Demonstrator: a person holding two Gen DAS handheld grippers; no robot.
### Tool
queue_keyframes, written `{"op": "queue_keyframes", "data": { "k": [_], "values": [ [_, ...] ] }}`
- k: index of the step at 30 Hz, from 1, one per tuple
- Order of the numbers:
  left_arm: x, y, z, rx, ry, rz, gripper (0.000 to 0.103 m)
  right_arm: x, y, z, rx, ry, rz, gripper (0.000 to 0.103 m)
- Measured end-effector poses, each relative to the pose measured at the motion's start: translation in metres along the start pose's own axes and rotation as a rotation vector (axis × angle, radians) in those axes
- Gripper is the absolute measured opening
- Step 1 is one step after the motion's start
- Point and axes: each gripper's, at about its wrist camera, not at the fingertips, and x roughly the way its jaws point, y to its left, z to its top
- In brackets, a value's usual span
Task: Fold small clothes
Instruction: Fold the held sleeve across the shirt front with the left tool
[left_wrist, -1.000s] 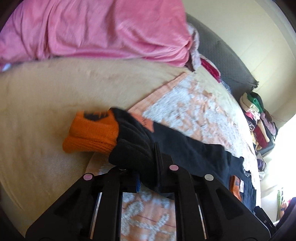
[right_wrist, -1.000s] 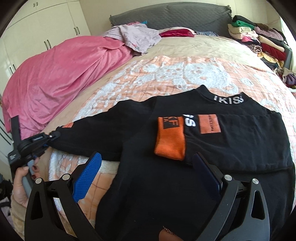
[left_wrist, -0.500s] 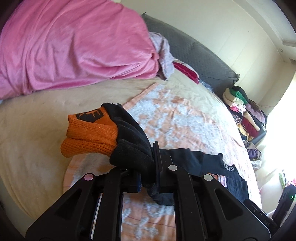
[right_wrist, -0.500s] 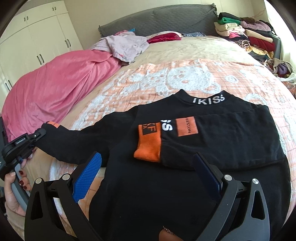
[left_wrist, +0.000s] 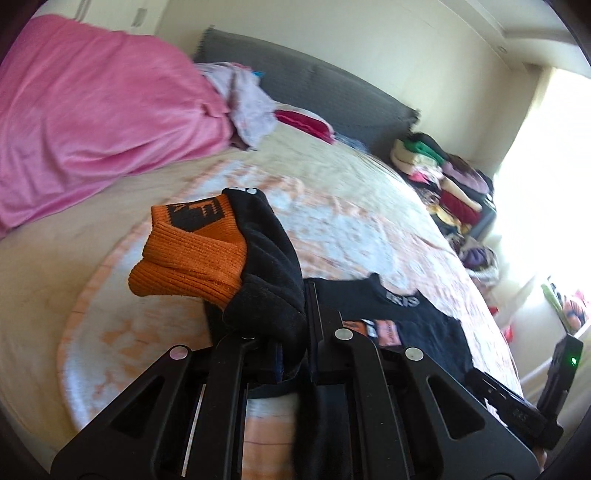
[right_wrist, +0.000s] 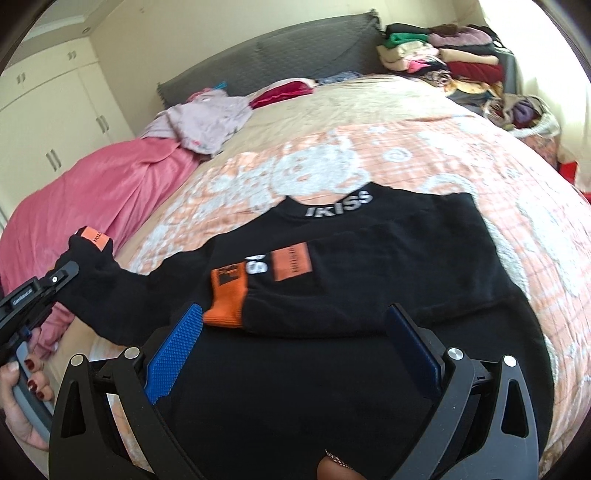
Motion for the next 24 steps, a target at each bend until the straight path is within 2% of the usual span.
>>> {"op": "queue_keyframes", "data": {
  "k": [9,24],
  "values": [
    [0.028,-0.066,-0.021,0.125,0.074,-0.095,0.003,-0.022,-0.051,0.003,0.108,-0.053,-0.058,0.098],
    [0.062,-0.118,-0.058,0.249,0.180,-0.155,0.003,-0.041,-0.109,0.001,0.228,-0.085,-0.136,0.098]
  ]
}}
